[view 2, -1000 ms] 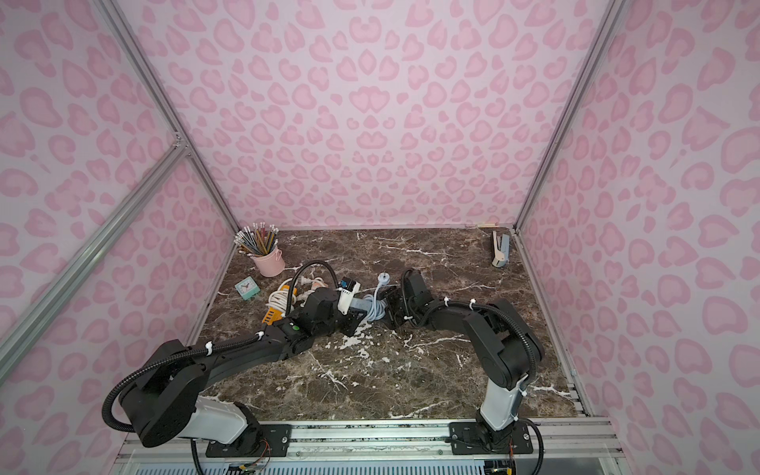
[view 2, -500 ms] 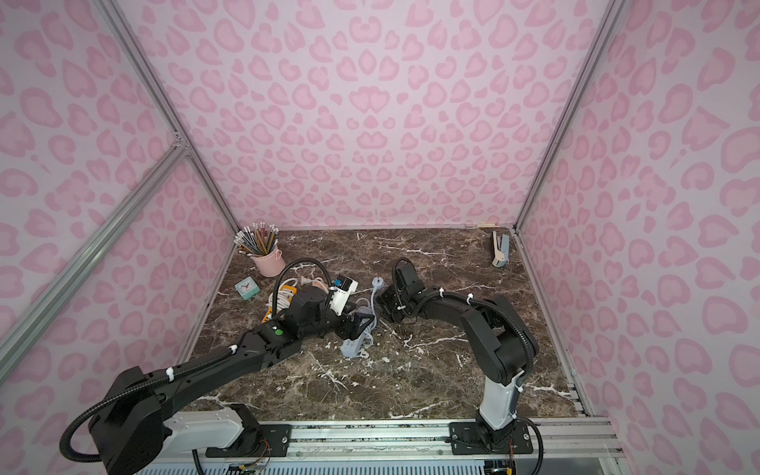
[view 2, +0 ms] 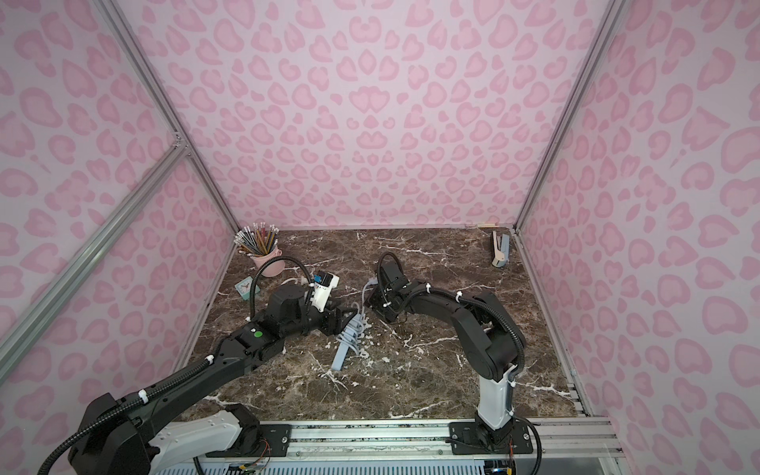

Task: Wrap the cord around the power strip
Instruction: Place the power strip at the center of the board, then reset both arms

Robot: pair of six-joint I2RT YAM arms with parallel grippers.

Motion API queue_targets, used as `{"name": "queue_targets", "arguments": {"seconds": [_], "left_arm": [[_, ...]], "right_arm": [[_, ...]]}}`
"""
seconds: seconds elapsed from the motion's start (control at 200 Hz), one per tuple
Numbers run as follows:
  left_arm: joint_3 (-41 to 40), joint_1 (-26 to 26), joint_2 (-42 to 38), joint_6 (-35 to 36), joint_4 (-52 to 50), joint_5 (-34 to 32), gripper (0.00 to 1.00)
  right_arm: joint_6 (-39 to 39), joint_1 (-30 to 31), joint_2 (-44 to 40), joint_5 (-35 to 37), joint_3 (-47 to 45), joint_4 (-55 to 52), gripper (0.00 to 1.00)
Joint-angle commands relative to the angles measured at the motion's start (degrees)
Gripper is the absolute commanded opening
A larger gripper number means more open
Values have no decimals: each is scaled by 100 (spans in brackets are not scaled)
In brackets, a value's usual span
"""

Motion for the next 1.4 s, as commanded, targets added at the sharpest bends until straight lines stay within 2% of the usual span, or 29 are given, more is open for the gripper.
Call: {"name": "queue_targets", "arguments": {"seconds": [0.0,0.255,0.37,0.43,0.5,0.545,0.6,0.645,0.68,0.8,0.88,1.015,1.08,1.165,1.21,1.28,1.3,1.325,1.395], "left_arm": [[153,106,-30,133,-50,68,69],[357,281,-311,105,-184,-195,69],[197,376,-701,211,97,-858,72],[41,392,-976,356,523,-1325,74],[-378,392,-1336,650,1328,-1873,77],[-706,401,-1477,891,1964,-2259,82],[-890,400,-1481,1029,2444,-3116,86],[-895,472,-1409,970,2681,-4087,89],[-984,649,-1418,982,2969,-4553,91],[-1480,1365,-1393,725,3802,-5092,90],[-1797,1635,-1064,810,4226,-5518,92],[-2177,2187,-397,477,4721,-5317,94],[-2296,2373,21,584,5124,-4682,95],[-2382,2442,729,766,5911,-4206,95],[-2268,2473,1001,934,6094,-3892,89],[-2312,2497,1284,1576,6786,-3076,91],[-2270,2493,1367,1685,6825,-3034,91],[-2257,2501,1475,1757,6952,-3143,92],[-2505,2571,1825,1681,7790,-3136,94]], "right_arm": [[-394,0,-114,269,149,-392,60],[-1423,90,-562,696,233,-1142,73],[-2346,91,-1302,1756,-57,-1031,77],[-2973,118,-1900,2572,-420,-590,82],[-3798,117,-2751,3575,-1302,587,91],[-4758,-10,-3240,3733,-2032,1652,93],[-5952,-287,-3796,3782,-2950,2963,92],[-6404,-635,-4179,4083,-3375,3557,93],[-6371,-1061,-4486,4218,-3586,3752,93],[-5898,-2836,-5348,3813,-4341,3867,89],[-5844,-3498,-5527,3475,-4941,4284,88],[-5915,-3596,-5078,3322,-5611,5433,87],[-6153,-3565,-4656,2928,-5780,6104,88],[-6103,-3528,-3994,2762,-5994,7026,88],[-6229,-3522,-3714,2552,-6092,7535,88],[-6436,-3522,-3394,2149,-6244,8166,88],[-6488,-3529,-3272,2024,-6286,8420,89],[-6583,-3522,-3171,1861,-6323,8658,97],[-6773,-3512,-2811,1442,-6460,9307,98]]}}
